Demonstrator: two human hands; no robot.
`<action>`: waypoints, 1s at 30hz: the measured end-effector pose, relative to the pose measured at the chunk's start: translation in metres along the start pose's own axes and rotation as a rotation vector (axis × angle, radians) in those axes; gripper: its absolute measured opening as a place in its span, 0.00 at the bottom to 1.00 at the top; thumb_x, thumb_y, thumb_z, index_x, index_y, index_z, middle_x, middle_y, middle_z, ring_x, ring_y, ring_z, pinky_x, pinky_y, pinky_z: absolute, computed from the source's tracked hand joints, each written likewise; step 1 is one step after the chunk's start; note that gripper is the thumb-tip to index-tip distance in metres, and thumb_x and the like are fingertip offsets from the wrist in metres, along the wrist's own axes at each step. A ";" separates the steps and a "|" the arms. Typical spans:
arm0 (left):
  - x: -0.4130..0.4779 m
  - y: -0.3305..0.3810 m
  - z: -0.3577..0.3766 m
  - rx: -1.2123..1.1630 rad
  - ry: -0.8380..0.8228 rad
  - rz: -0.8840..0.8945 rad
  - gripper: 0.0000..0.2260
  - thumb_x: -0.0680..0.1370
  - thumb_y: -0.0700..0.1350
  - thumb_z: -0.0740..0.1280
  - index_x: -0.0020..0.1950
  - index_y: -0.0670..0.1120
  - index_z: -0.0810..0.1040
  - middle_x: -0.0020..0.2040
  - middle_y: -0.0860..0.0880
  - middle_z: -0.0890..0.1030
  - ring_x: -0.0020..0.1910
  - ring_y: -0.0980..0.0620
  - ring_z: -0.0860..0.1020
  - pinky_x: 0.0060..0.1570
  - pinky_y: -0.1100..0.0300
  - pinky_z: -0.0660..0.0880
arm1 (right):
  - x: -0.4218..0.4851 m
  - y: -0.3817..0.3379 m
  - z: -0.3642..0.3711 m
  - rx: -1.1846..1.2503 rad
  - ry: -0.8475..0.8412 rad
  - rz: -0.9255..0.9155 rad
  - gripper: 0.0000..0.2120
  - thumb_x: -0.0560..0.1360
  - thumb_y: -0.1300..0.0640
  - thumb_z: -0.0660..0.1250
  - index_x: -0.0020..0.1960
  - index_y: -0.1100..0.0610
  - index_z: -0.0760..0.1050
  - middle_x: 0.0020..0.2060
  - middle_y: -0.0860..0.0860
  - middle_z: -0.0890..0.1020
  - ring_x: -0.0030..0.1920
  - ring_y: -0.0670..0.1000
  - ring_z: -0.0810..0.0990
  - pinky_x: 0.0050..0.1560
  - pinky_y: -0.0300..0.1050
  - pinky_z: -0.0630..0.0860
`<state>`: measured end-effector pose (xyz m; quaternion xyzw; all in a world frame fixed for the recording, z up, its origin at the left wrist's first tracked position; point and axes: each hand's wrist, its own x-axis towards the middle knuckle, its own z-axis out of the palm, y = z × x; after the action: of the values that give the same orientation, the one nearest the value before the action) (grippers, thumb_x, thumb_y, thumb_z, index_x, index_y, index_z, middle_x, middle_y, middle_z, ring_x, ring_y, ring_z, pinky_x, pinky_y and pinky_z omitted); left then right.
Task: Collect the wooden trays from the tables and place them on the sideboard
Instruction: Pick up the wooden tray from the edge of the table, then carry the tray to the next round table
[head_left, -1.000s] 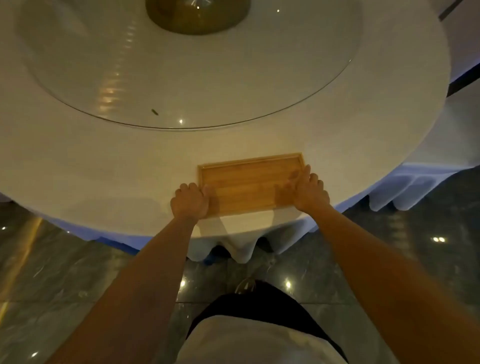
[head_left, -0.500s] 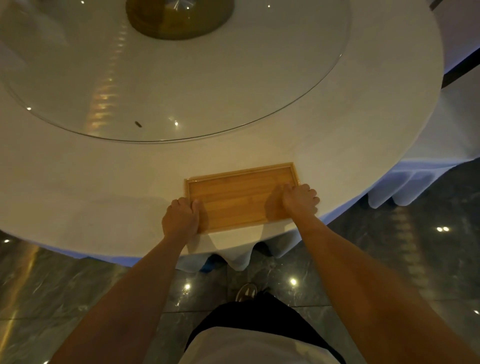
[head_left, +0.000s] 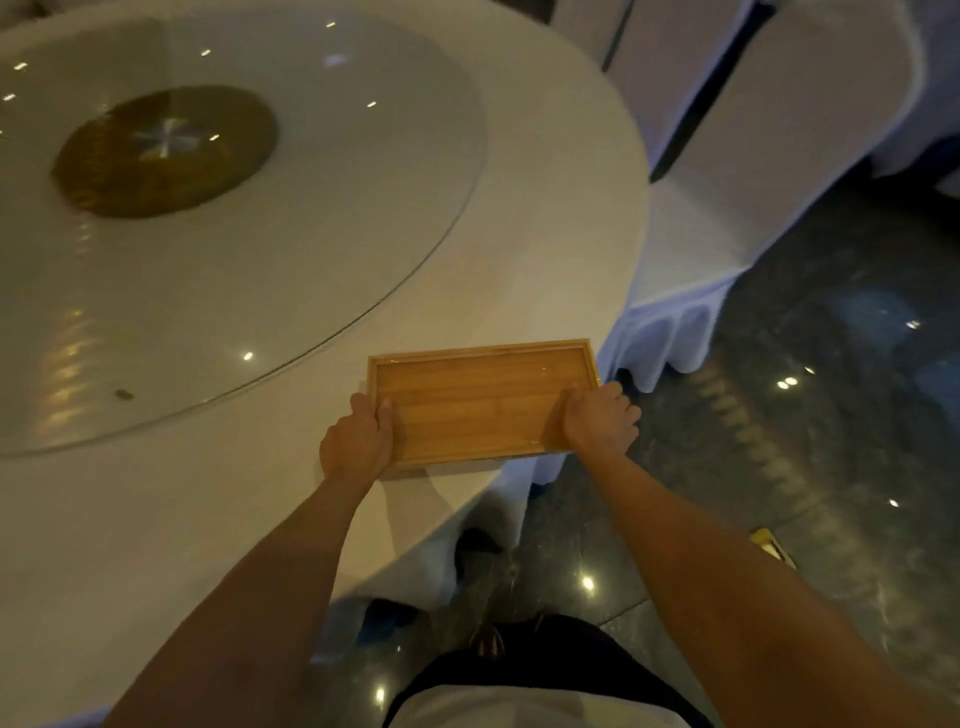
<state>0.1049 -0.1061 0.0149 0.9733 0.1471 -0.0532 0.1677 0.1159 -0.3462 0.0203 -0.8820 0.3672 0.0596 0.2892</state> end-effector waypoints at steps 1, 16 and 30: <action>0.005 0.017 0.001 0.005 -0.006 0.039 0.21 0.80 0.54 0.49 0.56 0.38 0.68 0.49 0.35 0.80 0.47 0.35 0.78 0.45 0.49 0.73 | 0.008 0.007 -0.012 0.012 0.024 0.008 0.25 0.78 0.48 0.55 0.67 0.64 0.63 0.67 0.62 0.69 0.68 0.63 0.65 0.65 0.57 0.63; 0.001 0.448 0.080 0.019 -0.072 0.613 0.20 0.80 0.54 0.49 0.57 0.38 0.67 0.52 0.34 0.78 0.49 0.35 0.77 0.45 0.48 0.72 | 0.209 0.211 -0.285 0.396 0.311 0.218 0.24 0.79 0.49 0.54 0.68 0.65 0.61 0.68 0.63 0.66 0.64 0.64 0.70 0.63 0.56 0.68; -0.032 0.807 0.177 -0.055 -0.243 0.759 0.21 0.80 0.55 0.49 0.60 0.40 0.67 0.58 0.38 0.77 0.55 0.40 0.77 0.56 0.48 0.72 | 0.424 0.373 -0.486 0.433 0.467 0.293 0.19 0.79 0.50 0.53 0.63 0.63 0.63 0.61 0.62 0.73 0.57 0.61 0.76 0.52 0.52 0.73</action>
<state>0.3105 -0.9024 0.1043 0.9402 -0.2426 -0.0985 0.2178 0.1162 -1.0853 0.1130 -0.7279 0.5503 -0.1823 0.3661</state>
